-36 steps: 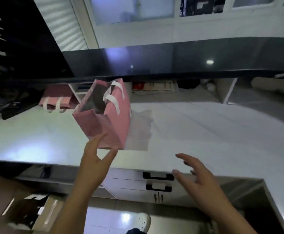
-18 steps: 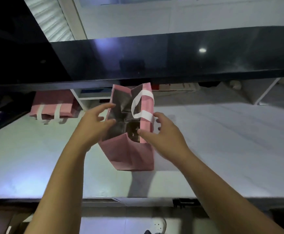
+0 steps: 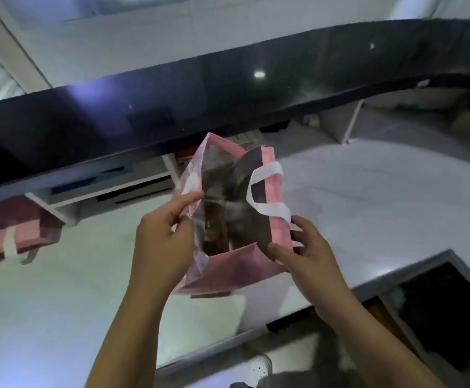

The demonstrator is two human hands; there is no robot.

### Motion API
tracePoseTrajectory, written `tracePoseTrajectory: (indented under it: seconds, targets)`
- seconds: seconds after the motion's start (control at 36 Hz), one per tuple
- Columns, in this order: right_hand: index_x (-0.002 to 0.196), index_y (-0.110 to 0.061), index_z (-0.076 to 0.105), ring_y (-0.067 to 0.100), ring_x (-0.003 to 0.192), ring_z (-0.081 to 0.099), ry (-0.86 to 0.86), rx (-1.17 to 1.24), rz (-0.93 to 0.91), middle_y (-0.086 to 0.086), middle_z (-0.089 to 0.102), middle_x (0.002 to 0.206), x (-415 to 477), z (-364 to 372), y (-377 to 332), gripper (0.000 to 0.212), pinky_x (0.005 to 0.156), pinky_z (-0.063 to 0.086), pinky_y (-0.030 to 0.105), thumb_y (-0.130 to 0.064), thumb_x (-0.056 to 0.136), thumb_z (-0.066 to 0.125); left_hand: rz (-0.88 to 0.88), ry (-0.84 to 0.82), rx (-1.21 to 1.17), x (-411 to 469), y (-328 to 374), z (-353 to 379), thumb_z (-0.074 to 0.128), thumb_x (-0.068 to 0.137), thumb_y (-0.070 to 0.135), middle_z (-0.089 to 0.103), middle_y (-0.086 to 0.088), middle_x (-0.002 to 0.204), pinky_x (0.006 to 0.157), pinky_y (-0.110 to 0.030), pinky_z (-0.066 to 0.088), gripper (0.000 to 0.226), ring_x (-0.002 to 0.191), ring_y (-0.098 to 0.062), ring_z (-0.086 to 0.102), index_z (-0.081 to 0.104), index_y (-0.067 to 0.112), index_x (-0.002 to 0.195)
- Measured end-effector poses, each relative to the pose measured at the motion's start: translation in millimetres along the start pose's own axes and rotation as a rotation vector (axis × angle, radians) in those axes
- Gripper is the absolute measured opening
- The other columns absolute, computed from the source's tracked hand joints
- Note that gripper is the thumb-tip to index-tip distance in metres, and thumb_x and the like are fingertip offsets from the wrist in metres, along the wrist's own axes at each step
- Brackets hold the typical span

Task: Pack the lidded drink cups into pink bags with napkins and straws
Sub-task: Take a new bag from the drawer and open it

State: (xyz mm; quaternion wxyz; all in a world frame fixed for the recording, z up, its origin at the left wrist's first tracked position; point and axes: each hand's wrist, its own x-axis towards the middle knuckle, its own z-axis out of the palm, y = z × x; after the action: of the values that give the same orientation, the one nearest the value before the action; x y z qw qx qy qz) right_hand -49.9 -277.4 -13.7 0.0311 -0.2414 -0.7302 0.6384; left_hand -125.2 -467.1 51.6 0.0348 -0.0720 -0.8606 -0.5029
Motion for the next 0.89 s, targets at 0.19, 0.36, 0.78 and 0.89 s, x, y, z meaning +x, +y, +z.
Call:
tracePoseTrajectory:
  seconds: [0.19, 0.36, 0.78, 0.89]
  targets:
    - [0.116, -0.045, 0.048, -0.004, 0.080, 0.065, 0.234, 0.006, 0.031, -0.023, 0.060, 0.097, -27.7, -93.1, 22.4, 0.047, 0.069, 0.054, 0.019, -0.032, 0.081, 0.076, 0.120, -0.266, -0.021, -34.9, 66.1, 88.7, 0.052, 0.097, 0.002, 0.072, 0.006, 0.114, 0.070, -0.006, 0.049, 0.049, 0.087, -0.002, 0.067, 0.067, 0.047, 0.108]
    - [0.112, -0.044, 0.061, 0.009, 0.086, 0.069, 0.528, -0.017, 0.009, -0.012, 0.071, 0.095, -69.2, -214.2, 48.1, 0.027, 0.078, 0.060, 0.047, -0.032, 0.087, 0.060, 0.129, -0.431, -0.232, -73.8, 116.4, 184.2, 0.055, 0.095, -0.001, 0.072, 0.010, 0.117, 0.080, -0.027, 0.059, 0.053, 0.086, 0.001, 0.069, 0.074, 0.048, 0.104]
    - [0.099, -0.037, 0.074, 0.001, 0.092, 0.068, 0.985, 0.199, -0.162, -0.018, 0.075, 0.094, -195.4, -476.9, 106.4, 0.021, 0.073, 0.052, 0.015, -0.022, 0.098, 0.059, 0.058, -0.776, -0.427, -234.0, 233.3, 389.5, 0.050, 0.099, -0.002, 0.072, 0.008, 0.111, 0.073, -0.027, 0.061, 0.047, 0.101, -0.015, 0.070, 0.072, 0.039, 0.105]
    - [0.101, -0.032, 0.077, 0.016, 0.095, 0.071, 0.991, 0.189, -0.148, -0.007, 0.077, 0.096, -219.5, -530.9, 120.9, 0.020, 0.083, 0.056, 0.036, -0.019, 0.096, 0.062, 0.132, -0.871, -0.357, -269.7, 249.1, 421.9, 0.058, 0.095, 0.000, 0.055, 0.006, 0.131, 0.089, -0.049, 0.058, 0.048, 0.120, -0.024, 0.059, 0.065, 0.046, 0.108]
